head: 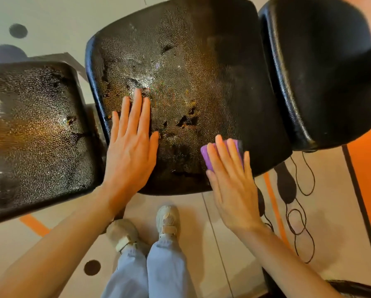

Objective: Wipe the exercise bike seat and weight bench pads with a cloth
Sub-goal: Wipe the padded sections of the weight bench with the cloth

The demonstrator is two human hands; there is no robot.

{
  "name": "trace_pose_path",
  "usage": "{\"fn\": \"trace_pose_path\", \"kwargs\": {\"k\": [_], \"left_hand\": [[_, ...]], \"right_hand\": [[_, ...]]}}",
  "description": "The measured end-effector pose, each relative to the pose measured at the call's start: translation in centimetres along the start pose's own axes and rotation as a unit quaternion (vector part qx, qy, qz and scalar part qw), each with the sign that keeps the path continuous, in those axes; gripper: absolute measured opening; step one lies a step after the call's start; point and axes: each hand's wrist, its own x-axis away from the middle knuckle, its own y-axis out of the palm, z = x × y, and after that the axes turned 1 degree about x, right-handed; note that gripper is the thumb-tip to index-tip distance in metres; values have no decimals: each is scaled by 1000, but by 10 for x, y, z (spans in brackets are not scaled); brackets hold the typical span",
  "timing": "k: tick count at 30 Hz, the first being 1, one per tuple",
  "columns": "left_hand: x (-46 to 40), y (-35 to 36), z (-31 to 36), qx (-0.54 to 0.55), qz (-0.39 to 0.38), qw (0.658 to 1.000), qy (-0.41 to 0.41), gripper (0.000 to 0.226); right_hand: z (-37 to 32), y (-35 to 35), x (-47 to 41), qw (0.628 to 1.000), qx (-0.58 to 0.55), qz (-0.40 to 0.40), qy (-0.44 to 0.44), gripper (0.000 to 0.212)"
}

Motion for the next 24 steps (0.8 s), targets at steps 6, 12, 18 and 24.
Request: {"fn": "trace_pose_path", "kwargs": {"k": [6,12,18,24], "left_hand": [[-4,1,-22,-11,6,1000,-7,62],[-5,3,-22,1,11,1000,-9,65],[-5,6,-23,5,15,1000,-1,64],[-5,3,-24,15,13,1000,-2,64]], "right_hand": [[-6,-10,-126,996,-15,76,52,52],[-22,4,18,999,15,3,-45,51],[-42,-12,-139,998,8,62,12,53],[-49,1,11,998,5,-13,-63,51]]}}
